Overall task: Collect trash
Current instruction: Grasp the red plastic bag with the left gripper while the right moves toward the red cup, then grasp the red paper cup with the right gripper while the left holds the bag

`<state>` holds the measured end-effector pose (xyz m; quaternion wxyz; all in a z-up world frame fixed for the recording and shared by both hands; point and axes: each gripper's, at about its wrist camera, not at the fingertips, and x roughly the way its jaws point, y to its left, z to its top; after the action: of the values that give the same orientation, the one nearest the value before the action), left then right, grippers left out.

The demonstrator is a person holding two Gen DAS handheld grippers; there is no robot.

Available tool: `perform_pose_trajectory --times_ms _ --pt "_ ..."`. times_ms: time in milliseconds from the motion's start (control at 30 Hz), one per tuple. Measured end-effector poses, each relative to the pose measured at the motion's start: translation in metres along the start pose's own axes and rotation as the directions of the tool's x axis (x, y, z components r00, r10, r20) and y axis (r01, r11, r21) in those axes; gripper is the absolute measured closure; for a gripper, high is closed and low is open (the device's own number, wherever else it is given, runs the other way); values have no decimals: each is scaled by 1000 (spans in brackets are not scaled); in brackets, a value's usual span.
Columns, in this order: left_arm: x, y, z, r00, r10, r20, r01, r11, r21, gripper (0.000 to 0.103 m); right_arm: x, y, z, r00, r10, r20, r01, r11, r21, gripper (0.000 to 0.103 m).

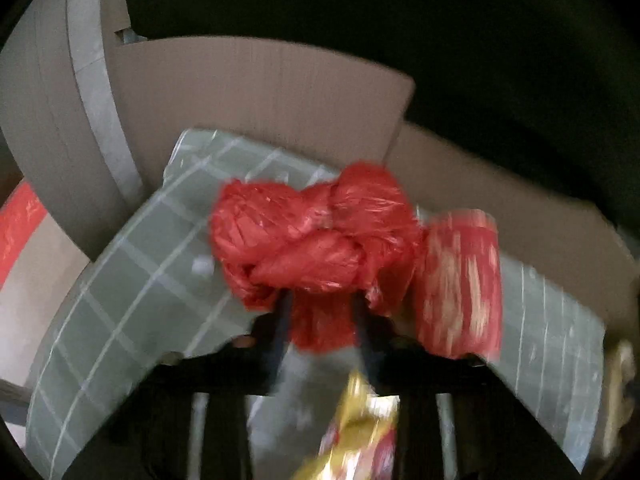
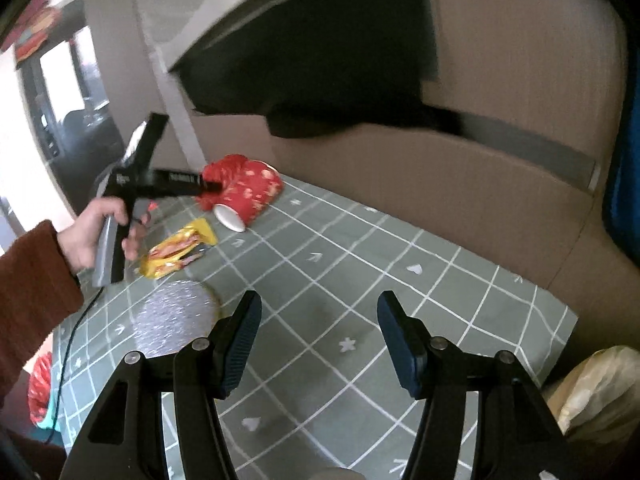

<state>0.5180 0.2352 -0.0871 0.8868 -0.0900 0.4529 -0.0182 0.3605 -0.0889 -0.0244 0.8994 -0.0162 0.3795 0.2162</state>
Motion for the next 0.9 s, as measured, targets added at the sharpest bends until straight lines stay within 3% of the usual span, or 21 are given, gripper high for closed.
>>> perform_pose_trajectory --times_ms 33,300,533,733,900 --pt "-4 0 -9 1000 -3 -6 3 1000 2 99 -7 4 0 1000 -6 7 6 1000 -12 45" --pt "-63 -9 -97 997 -68 -36 68 998 1 99 -39 25 -9 999 33 5 -33 999 -3 45" --pt "-139 -30 -169 975 -221 -38 221 975 -1 99 -57 59 -26 998 57 -13 -58 995 -85 45" --pt "-173 -32 -192 952 -304 37 305 952 -38 99 -46 64 -23 997 76 -18 -77 995 -70 45" --pt "-175 -17 -187 957 -270 103 278 958 -72 99 -9 70 22 992 122 -38 -123 992 -29 45"
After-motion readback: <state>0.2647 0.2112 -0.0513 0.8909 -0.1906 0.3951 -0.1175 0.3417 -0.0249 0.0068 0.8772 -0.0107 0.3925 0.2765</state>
